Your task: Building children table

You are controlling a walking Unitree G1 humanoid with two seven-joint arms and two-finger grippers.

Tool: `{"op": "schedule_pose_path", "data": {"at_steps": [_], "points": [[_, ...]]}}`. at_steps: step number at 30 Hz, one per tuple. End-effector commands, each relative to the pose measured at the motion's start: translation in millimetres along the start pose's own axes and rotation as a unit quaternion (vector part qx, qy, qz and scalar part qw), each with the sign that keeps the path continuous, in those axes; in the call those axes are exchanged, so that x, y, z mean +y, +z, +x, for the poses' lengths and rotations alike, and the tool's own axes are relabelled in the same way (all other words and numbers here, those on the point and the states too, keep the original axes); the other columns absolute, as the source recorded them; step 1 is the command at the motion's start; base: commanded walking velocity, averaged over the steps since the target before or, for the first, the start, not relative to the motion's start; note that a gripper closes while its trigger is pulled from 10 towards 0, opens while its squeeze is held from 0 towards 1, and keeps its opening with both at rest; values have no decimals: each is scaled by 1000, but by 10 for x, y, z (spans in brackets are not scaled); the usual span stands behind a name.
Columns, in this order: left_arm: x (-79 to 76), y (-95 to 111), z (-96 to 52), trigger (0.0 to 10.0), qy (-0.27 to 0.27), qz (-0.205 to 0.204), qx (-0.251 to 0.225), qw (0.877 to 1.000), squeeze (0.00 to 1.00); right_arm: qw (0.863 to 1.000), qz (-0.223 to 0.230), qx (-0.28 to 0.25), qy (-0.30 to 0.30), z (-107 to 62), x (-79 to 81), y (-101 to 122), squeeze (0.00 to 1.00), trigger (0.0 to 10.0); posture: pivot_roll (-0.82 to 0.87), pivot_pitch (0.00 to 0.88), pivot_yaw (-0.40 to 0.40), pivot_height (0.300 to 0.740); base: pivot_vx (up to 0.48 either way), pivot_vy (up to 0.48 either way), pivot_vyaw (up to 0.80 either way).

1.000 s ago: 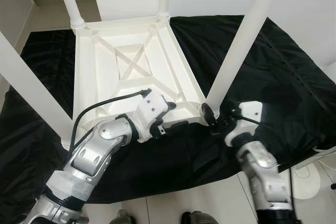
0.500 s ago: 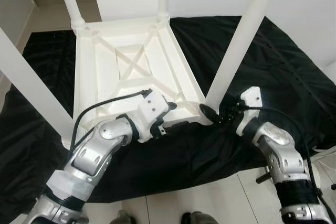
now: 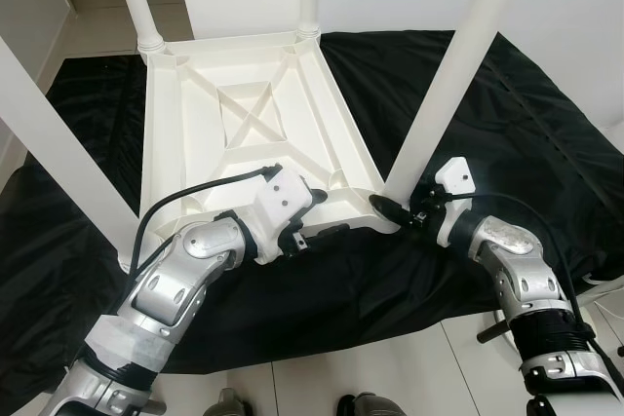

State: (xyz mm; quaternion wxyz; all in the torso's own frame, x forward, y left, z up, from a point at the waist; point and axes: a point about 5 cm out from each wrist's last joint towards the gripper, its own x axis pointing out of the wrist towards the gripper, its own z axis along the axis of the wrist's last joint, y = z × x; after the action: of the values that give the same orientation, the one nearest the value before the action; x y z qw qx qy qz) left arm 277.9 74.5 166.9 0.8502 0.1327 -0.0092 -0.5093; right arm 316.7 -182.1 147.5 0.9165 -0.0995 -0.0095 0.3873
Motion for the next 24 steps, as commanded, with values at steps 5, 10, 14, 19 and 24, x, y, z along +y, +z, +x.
{"op": "schedule_pose_path", "data": {"at_steps": [5, 10, 14, 19, 24], "points": [[-42, 26, 8, 10000, -35, 4, 0, 999, 0, 999, 12, 7, -31, -36, 58, -110, 0, 10000, -84, 62, 16, 740, 0, 0, 0], [-53, 27, 17, 10000, -37, 3, -1, 999, 0, 997, 22, -10, -77, -14, 104, -75, 0, 10000, -96, 70, 17, 740, 0, 0, 0], [-69, 22, 25, 10000, -40, 2, -2, 999, 0, 992, 33, -12, -118, 3, 169, -66, 0, 10000, -101, 72, 15, 740, 0, 0, 0], [-79, 17, 30, 10000, -41, 1, -2, 999, 0, 988, 40, -15, -149, 10, 225, -55, 0, 10000, -105, 72, 14, 740, 0, 0, 0], [-88, 16, 45, 10000, -45, 0, -3, 999, 0, 965, 84, -32, -246, 101, 411, 0, 0, 10000, -110, 65, 18, 740, 0, 0, 0]]}}
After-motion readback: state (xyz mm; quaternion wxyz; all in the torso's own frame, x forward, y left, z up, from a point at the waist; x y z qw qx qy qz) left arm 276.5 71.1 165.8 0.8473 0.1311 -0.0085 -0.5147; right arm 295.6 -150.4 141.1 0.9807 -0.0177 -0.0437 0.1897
